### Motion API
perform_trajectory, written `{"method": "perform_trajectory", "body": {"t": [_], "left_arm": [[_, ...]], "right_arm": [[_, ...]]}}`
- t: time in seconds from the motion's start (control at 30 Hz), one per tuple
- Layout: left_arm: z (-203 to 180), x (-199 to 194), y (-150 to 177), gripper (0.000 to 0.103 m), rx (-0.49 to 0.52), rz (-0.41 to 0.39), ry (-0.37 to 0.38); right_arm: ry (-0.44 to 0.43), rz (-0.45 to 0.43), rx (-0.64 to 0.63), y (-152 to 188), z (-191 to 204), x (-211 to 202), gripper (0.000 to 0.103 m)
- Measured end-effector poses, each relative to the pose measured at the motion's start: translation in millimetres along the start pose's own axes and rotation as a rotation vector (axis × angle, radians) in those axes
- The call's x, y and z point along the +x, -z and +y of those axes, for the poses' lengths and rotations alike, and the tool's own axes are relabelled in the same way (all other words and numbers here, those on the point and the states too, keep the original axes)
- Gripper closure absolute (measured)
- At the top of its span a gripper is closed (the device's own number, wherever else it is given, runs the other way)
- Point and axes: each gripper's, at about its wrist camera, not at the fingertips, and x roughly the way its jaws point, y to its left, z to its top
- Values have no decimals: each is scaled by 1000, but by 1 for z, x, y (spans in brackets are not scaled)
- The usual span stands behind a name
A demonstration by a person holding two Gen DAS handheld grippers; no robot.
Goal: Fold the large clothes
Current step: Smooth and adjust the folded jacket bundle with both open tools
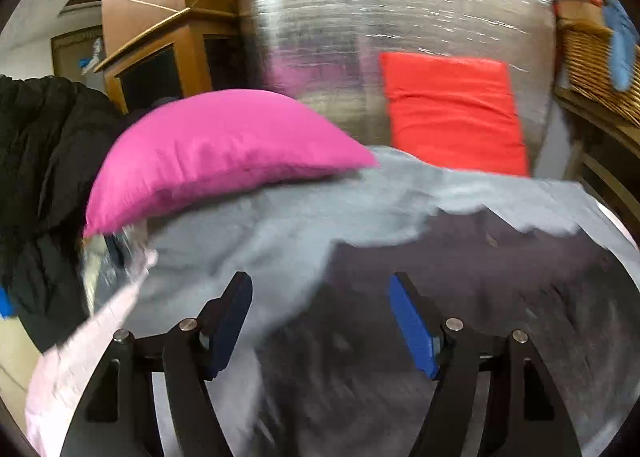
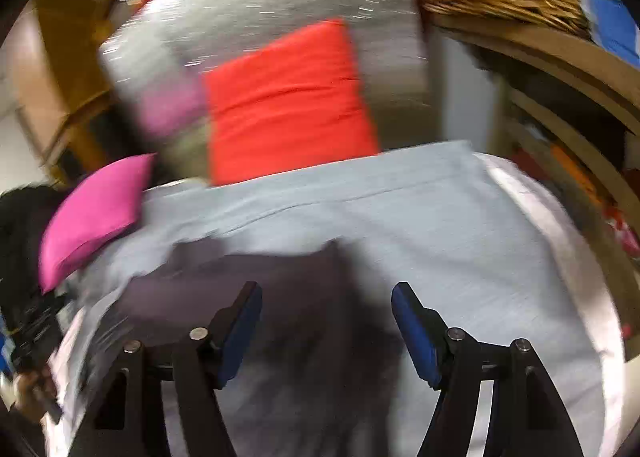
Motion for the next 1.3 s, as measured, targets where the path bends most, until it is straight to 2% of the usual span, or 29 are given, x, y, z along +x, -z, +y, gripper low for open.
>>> {"method": "perform_trajectory", "body": {"t": [0.03,0.13,0.17,0.23,0.3,0.33,0.4,0.5,0.57,0.63,0.77,0.87,0.93,1.03,1.1,1.17,1.3], "left_arm": [[-12,-7,16,31,12,1,-6],[-38,-11,50,31,23,33,-3],[-44,-11,58,31,27,47,-7],[-56,13,80,31,59,143,-17],[-57,16,93,28,38,157,-13],[-56,15,96,26,30,139,-19],[-54,16,98,23,27,140,-19],[-49,8,90,24,27,164,-15],[-41,-7,87,24,8,144,-10],[-25,-31,89,24,-17,75,-39],[7,-46,101,24,-93,59,-81],[39,-44,113,24,-226,103,-55],[63,-40,120,24,-353,150,-16],[96,-30,131,24,-523,195,28],[110,-27,138,24,-593,211,51],[116,-24,142,24,-616,221,75],[110,-17,142,24,-562,243,119]], "right_arm": [[-35,-1,-24,13,15,-6,32],[-46,-6,-98,57,49,-11,32],[-27,6,-119,71,56,-7,32],[21,37,-154,93,62,8,32],[124,114,-186,116,57,32,31],[134,148,-187,123,55,42,30],[180,113,-212,131,50,43,25],[190,118,-183,130,48,40,25],[209,118,-175,127,52,31,24],[187,81,-168,125,58,9,24],[117,-5,-187,134,83,-32,23],[29,-30,-148,146,102,-50,23],[-19,-22,-117,153,112,-46,23],[-32,1,-107,162,120,-37,23],[-65,9,-57,169,115,-38,23],[-79,10,-13,175,106,-40,23],[-98,2,151,199,63,-62,23]]}}
